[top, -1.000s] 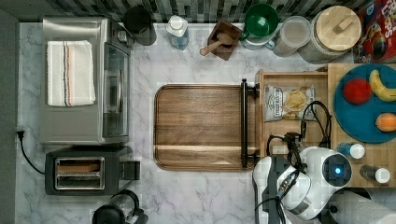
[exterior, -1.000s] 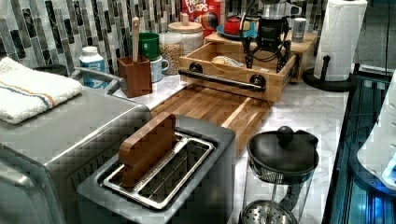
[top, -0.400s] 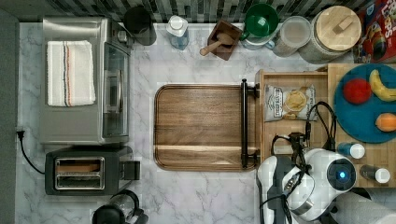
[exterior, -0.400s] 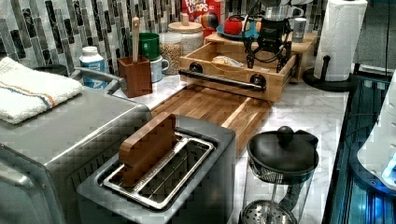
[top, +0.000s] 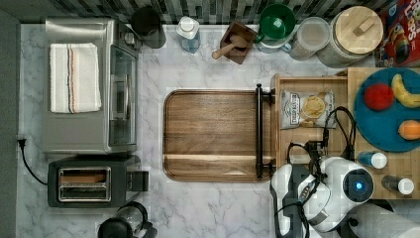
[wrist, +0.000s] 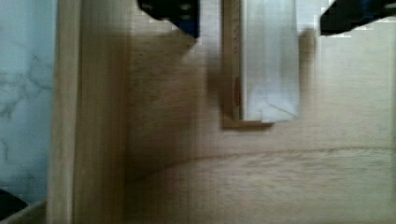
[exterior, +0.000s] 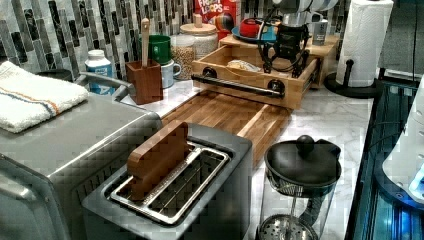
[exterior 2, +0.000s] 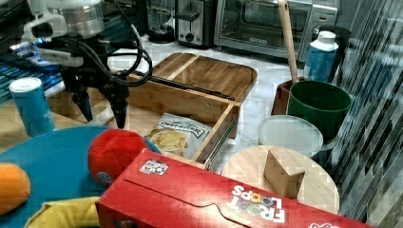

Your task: Pick up the butter.

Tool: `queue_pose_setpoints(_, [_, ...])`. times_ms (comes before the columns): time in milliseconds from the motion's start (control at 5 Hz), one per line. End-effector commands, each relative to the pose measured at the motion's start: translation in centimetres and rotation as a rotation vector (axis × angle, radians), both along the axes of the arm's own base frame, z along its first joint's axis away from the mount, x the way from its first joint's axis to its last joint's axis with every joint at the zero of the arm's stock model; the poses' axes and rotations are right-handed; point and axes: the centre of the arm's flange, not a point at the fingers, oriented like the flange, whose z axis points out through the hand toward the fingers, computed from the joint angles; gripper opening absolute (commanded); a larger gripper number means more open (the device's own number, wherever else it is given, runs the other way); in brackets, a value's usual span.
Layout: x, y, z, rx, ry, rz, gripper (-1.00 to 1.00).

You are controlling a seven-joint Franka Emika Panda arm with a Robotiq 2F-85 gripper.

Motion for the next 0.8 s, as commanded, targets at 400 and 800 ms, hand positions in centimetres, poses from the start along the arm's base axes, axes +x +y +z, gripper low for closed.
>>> queue_pose_setpoints(400, [1.9, 1.0, 6.4, -0.13, -0.104, 0.1, -1.0])
queue_pose_setpoints(800, [4.2, 2.4, 11.4, -0.215, -0.133, 0.163, -1.0])
